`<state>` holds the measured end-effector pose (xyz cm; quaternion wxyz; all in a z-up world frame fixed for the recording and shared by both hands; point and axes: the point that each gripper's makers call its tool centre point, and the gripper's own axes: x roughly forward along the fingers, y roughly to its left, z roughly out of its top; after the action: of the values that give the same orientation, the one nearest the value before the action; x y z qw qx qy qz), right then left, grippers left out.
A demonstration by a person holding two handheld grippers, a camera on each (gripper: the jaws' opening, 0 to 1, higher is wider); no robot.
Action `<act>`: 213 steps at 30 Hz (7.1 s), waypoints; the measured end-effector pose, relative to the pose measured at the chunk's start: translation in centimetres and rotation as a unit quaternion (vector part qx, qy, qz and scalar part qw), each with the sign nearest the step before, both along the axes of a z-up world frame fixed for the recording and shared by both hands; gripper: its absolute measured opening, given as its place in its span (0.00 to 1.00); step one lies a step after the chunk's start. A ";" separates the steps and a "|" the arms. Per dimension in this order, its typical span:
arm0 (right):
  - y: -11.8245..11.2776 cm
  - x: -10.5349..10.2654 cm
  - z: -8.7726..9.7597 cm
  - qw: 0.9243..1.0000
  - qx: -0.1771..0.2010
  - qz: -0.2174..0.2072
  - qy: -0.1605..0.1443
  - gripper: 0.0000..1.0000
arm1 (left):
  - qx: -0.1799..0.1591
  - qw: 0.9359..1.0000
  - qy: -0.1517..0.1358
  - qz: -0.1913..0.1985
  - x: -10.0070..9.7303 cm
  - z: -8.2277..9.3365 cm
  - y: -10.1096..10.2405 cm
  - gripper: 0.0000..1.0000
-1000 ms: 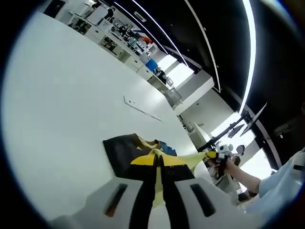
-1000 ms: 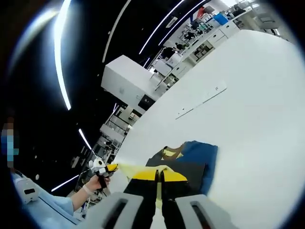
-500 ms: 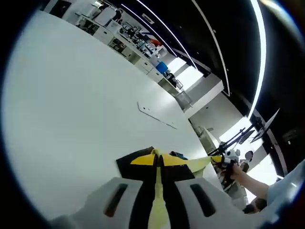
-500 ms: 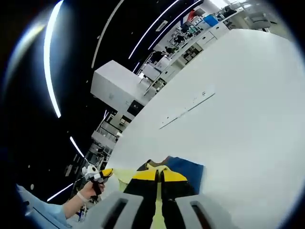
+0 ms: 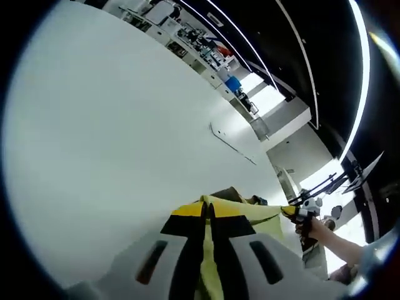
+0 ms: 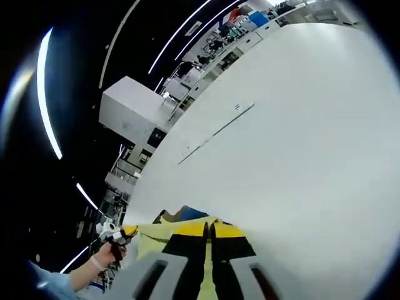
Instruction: Fold the garment on the visible template until the final outline fits inside the template.
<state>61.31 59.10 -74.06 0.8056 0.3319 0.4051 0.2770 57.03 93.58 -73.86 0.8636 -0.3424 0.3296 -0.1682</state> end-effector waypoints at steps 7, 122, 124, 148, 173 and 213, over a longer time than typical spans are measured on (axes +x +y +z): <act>-0.2 0.0 -1.3 1.000 -0.014 0.002 0.009 0.00 | 0.008 1.000 0.002 0.001 0.1 -1.2 0.1 0.00; 0.8 3.1 -1.8 0.879 -0.329 0.259 -0.228 0.00 | 0.325 0.917 -0.074 -0.218 4.3 -1.4 0.4 0.00; 0.9 3.2 -2.0 0.887 -0.320 0.250 -0.218 0.00 | 0.318 0.923 -0.065 -0.209 4.4 -1.7 0.5 0.00; 1.4 1.0 0.2 0.913 -0.233 0.211 -0.259 0.71 | 0.235 0.945 -0.115 -0.197 2.5 0.3 -0.8 0.56; 1.7 -2.3 2.2 0.914 -0.220 0.214 -0.266 0.95 | 0.192 0.947 -0.125 -0.225 -2.5 2.1 -1.2 0.96; -0.4 -14.4 -0.7 0.933 -0.182 0.246 -0.189 0.45 | 0.176 0.932 -0.111 -0.298 -14.2 -1.4 -2.2 0.47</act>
<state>46.94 58.73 -74.73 0.8204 0.0113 0.3579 0.4457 42.84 91.37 -75.23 0.8510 -0.0501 0.3432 -0.3943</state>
